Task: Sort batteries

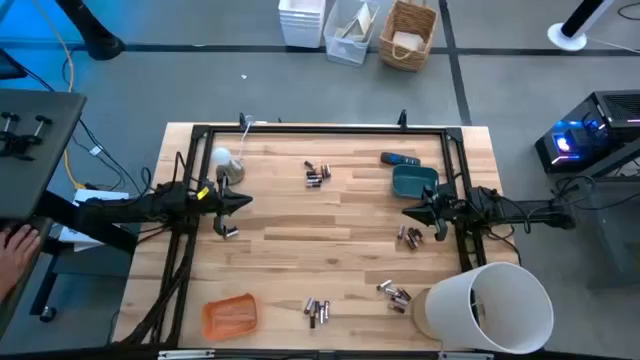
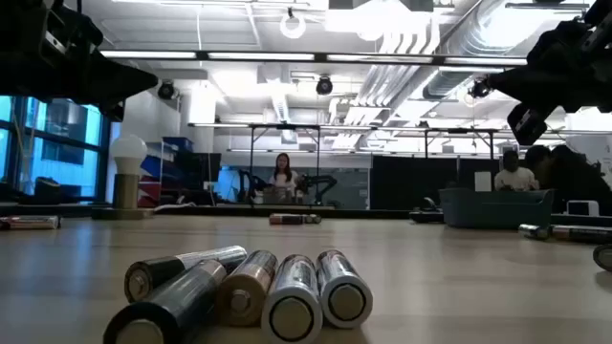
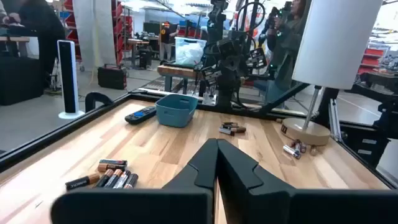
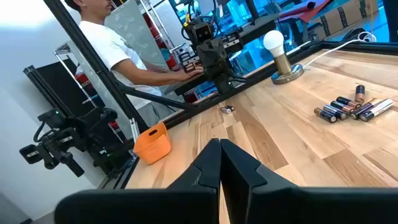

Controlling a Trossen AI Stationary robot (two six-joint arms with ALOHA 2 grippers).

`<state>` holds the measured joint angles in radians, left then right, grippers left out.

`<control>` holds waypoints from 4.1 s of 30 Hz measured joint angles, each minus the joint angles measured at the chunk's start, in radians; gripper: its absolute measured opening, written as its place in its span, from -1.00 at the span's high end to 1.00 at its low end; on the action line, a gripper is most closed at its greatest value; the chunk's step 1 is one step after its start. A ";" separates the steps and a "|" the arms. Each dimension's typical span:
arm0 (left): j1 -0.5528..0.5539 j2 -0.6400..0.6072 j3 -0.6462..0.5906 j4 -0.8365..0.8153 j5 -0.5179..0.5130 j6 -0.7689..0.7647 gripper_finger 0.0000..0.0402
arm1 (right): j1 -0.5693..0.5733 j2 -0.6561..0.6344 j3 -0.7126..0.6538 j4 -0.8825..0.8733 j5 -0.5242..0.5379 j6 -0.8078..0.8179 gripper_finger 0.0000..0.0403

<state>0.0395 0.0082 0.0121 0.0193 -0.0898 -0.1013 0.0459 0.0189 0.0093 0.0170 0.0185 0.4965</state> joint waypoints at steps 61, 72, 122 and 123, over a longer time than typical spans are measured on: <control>0.000 0.000 0.000 0.000 0.000 -0.001 1.00 | 0.000 0.000 0.000 0.000 0.000 0.000 1.00; 0.000 0.086 0.023 0.508 -0.265 -0.343 1.00 | 0.000 0.000 0.000 0.000 0.000 0.000 1.00; -0.315 1.356 0.670 -1.037 0.142 -0.622 -0.14 | 0.000 0.001 0.000 0.000 0.000 0.000 1.00; -0.315 1.356 0.674 -1.034 0.132 -0.625 -0.14 | 0.000 0.001 0.000 0.000 0.000 0.000 1.00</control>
<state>-0.2752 1.3640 0.6862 -1.0149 0.0424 -0.7262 0.0456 0.0196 0.0093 0.0174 0.0181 0.4965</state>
